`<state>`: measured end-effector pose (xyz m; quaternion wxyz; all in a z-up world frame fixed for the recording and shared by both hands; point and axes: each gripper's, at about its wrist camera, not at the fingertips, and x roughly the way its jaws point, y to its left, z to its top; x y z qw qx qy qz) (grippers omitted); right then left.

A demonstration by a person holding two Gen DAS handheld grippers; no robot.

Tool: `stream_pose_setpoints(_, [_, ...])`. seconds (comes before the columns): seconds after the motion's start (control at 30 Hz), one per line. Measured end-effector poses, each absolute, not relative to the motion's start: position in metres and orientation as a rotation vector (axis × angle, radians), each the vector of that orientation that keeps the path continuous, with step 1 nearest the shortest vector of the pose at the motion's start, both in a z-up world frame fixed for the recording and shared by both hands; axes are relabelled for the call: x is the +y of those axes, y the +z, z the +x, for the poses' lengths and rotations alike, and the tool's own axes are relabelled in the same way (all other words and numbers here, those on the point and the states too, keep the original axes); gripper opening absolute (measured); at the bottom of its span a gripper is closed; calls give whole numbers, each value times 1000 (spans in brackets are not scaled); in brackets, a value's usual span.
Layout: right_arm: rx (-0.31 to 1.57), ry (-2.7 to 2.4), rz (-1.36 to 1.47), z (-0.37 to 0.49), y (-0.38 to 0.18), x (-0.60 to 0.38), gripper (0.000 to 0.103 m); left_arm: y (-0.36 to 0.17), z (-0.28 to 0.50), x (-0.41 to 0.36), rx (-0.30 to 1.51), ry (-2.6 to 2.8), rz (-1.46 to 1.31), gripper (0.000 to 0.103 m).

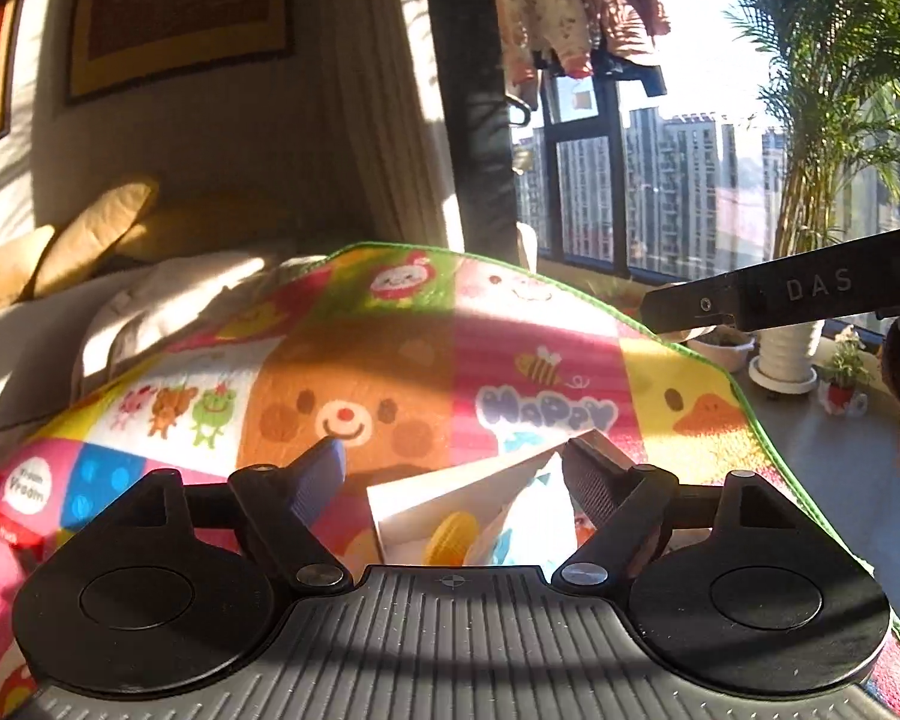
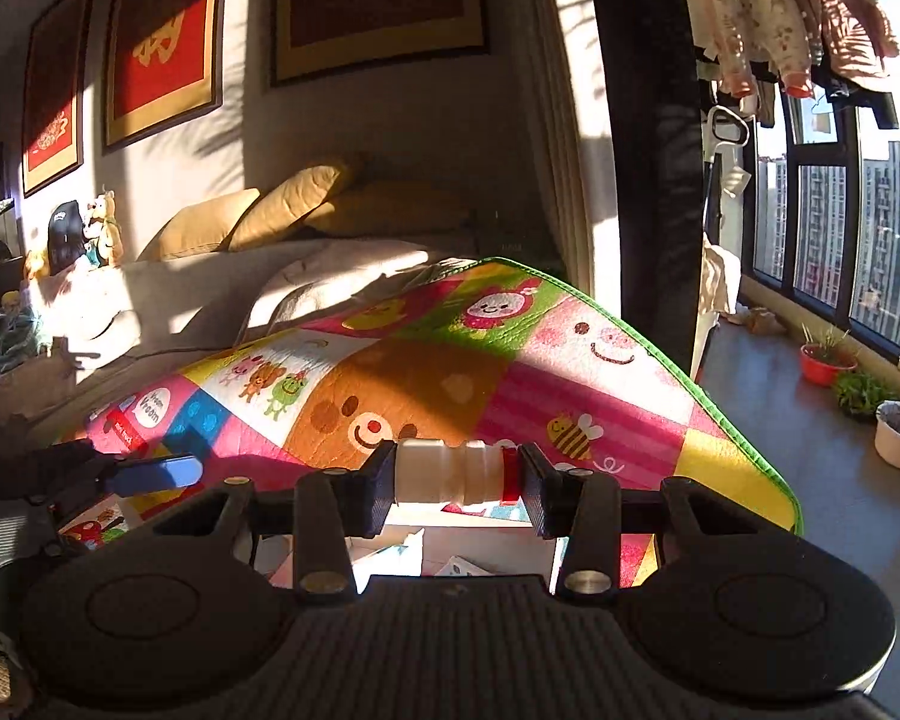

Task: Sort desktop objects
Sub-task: 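Carry bottle and wipes pack into the white box and open both tools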

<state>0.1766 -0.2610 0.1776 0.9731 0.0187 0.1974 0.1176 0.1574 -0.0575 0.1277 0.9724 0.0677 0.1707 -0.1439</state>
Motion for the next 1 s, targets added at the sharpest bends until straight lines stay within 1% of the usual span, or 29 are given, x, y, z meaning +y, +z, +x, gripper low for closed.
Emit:
stream_pose_setpoints(0.07, [460, 231, 71, 206, 161, -261, 43, 120, 145, -36, 359, -253, 111, 96])
stream_pose_setpoints(0.17, [559, 247, 104, 239, 135, -254, 43, 109, 122, -14, 399, -248, 93, 97])
stream_pose_setpoints(0.23, [606, 228, 115, 250, 116, -246, 49, 100, 104, -2, 414, -251, 95, 98])
stream_pose_setpoints(0.27, [614, 226, 113, 251, 112, -243, 50, 95, 93, 3, 420, -248, 99, 100])
stream_pose_setpoints(0.4, [626, 233, 74, 240, 103, -229, 50, 69, 62, 21, 463, -214, 119, 101])
stream_pose_setpoints(0.5, [611, 253, -6, 220, 106, -207, 50, 49, 50, 38, 529, -197, 71, 101])
stream_pose_setpoints(0.7, [609, 464, -199, 177, 111, -120, 50, 29, 32, 69, 584, -131, 8, 101])
stream_pose_setpoints(0.83, [648, 575, -282, 168, 91, -51, 50, 28, 21, 92, 584, -95, -20, 103])
stream_pose_setpoints(1.0, [711, 571, -341, 182, 54, 9, 49, 30, 10, 121, 600, -112, -100, 103])
